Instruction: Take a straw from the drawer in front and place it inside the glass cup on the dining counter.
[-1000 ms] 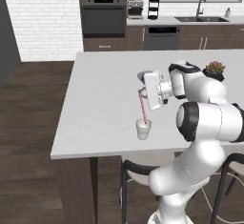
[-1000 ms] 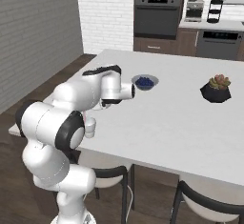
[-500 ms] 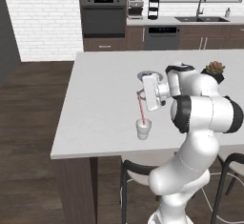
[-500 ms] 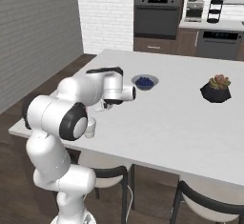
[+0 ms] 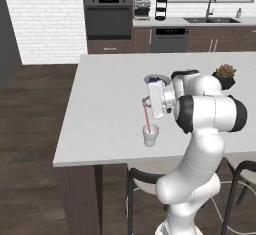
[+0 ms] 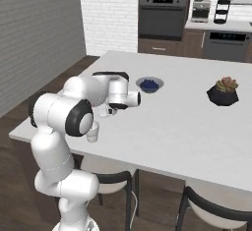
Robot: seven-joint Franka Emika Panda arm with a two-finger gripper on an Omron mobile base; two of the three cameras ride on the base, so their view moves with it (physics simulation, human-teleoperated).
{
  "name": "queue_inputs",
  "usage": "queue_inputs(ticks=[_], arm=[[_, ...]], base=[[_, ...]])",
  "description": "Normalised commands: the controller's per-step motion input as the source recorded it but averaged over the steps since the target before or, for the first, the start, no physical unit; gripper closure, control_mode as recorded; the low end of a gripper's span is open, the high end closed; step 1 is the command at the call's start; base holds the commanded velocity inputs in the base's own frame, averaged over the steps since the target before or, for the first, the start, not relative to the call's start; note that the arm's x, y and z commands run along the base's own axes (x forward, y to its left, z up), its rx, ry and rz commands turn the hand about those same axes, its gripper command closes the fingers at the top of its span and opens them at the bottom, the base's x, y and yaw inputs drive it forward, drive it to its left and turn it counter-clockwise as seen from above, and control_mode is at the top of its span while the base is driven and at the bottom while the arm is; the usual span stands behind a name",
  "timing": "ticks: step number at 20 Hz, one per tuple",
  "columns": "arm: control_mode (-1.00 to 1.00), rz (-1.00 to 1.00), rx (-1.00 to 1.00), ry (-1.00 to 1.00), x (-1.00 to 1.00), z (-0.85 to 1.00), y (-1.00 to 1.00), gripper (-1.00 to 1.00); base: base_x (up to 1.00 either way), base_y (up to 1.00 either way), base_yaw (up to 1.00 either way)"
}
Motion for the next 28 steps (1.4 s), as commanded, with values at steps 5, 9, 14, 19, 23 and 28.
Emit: queue_inputs(ticks=[5,9,14,19,23,28], arm=[[-1.00,0.00,0.00,0.00,0.11,-0.25,0.00,1.00],[-1.00,0.00,0.00,-0.01,0.11,-0.21,0.00,1.00],[-1.00,0.00,0.00,0.00,0.05,-0.16,-0.02,1.00],[-1.00,0.00,0.00,0.00,-0.25,-0.07,-0.07,1.00],[-1.00,0.00,0.00,0.00,-0.38,0.00,0.00,-1.00],[-1.00,0.00,0.00,-0.01,-0.11,0.00,-0.06,-1.00]], base=[[0.00,0.00,0.00],[0.00,0.00,0.00],[0.00,0.00,0.00],[0.00,0.00,0.00],[0.00,0.00,0.00],[0.00,0.00,0.00]])
